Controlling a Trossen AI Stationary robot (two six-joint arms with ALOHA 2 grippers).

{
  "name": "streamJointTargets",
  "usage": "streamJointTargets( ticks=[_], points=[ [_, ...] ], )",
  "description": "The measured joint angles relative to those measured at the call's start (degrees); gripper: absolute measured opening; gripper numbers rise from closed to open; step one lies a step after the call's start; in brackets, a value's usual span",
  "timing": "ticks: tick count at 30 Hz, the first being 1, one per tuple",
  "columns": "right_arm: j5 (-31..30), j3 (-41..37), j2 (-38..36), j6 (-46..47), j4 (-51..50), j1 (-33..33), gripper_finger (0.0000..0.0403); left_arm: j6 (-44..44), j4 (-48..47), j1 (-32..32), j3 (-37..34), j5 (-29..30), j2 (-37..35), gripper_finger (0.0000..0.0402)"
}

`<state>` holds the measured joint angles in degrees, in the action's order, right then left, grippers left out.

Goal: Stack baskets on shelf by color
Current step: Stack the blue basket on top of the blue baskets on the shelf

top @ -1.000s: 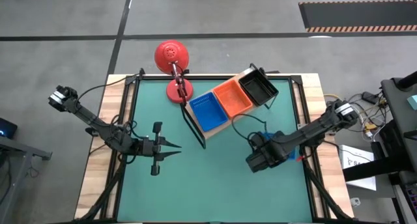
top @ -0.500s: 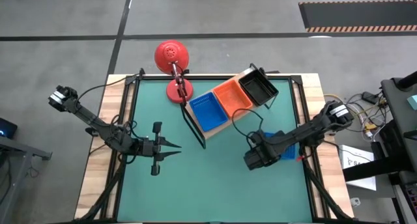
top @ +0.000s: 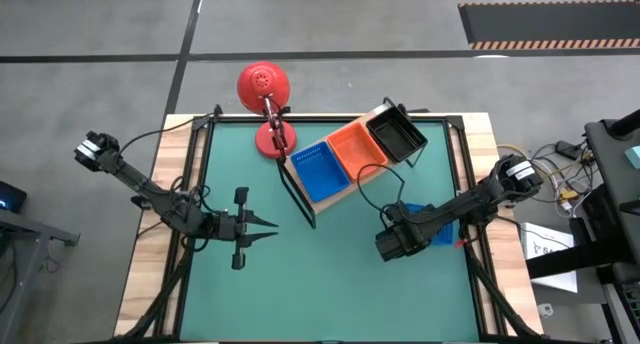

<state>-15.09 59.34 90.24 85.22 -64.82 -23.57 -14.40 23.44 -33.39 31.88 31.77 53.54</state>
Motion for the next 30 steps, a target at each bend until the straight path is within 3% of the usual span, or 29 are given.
streamJointTargets(
  ticks=[13, 17, 23, 30],
  points=[
    [0.2, 0.8, 0.0, 2.9, 2.8, -0.6, 0.0024, 0.0, 0.0, 0.0, 0.0, 0.0, 0.0, 0.0051],
    [1.2, 2.2, -0.1, 1.6, 2.5, -1.9, 0.0014, 0.0, 0.0, 0.0, 0.0, 0.0, 0.0, 0.0051],
    [6.3, 6.9, -0.9, -15.7, 2.4, -5.9, 0.0013, 0.0, 0.0, 0.0, 0.0, 0.0, 0.0, 0.0051],
    [6.7, 16.2, -0.9, -36.9, 3.4, -14.2, 0.001, 0.0, 0.0, 0.0, 0.0, 0.0, 0.0, 0.0051]
  ],
)
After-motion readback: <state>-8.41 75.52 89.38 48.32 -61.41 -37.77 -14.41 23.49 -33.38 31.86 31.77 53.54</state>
